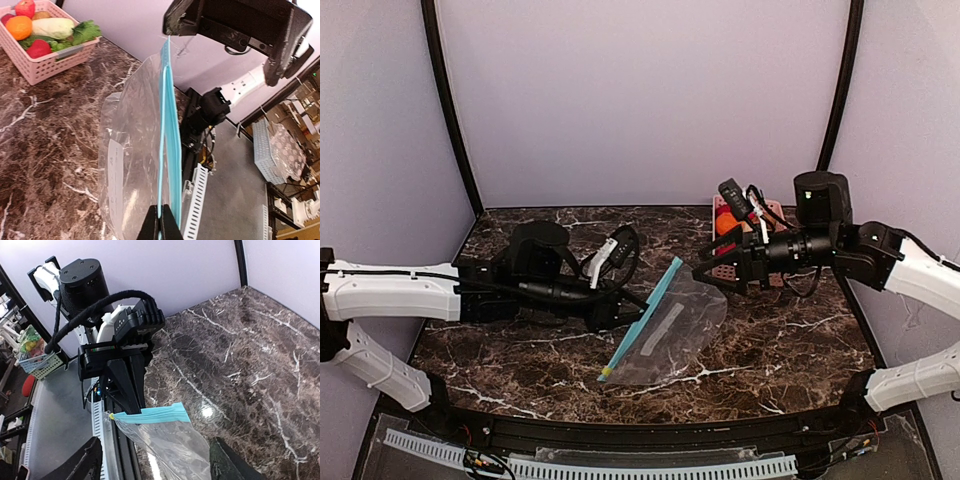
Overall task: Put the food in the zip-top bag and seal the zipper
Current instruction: Pass from the right arm to the left, then open the zipper food storage bag.
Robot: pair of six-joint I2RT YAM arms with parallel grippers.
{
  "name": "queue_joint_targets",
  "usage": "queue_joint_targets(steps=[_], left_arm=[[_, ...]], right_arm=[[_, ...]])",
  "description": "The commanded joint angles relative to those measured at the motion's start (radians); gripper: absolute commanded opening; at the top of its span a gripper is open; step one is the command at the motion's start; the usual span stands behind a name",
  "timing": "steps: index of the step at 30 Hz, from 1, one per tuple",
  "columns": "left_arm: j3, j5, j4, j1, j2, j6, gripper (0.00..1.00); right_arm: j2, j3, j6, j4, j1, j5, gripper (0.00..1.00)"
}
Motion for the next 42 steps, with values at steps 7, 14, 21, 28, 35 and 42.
queue_joint_targets(steps=[7,14,21,28,35,42], left_arm=[[0.013,-0.509,-0.205,0.001,-0.082,-0.008,0.01],[0.071,-0.734,-0.261,-0.053,-0.063,-0.029,0.01],[0.112,-0.814,-0.283,-0.087,-0.015,-0.05,0.01],[0.119,-0.795,-0.274,-0.099,0.023,-0.074,0.01],[0.108,-0.777,-0.247,-0.102,0.038,-0.088,0.01],[0.098,-0.768,-0.229,-0.104,0.041,-0.096,0.01]], right_arm=[[-0.05,0.012,0.307,0.041,0.01,0.332,0.82],[-0.017,0.044,0.491,-0.006,0.126,0.585,0.81],[0.08,0.092,0.577,-0.035,0.209,0.689,0.78],[0.199,0.169,0.597,-0.026,0.285,0.729,0.78],[0.317,0.236,0.622,-0.029,0.313,0.767,0.75],[0.387,0.281,0.637,-0.049,0.313,0.838,0.75]])
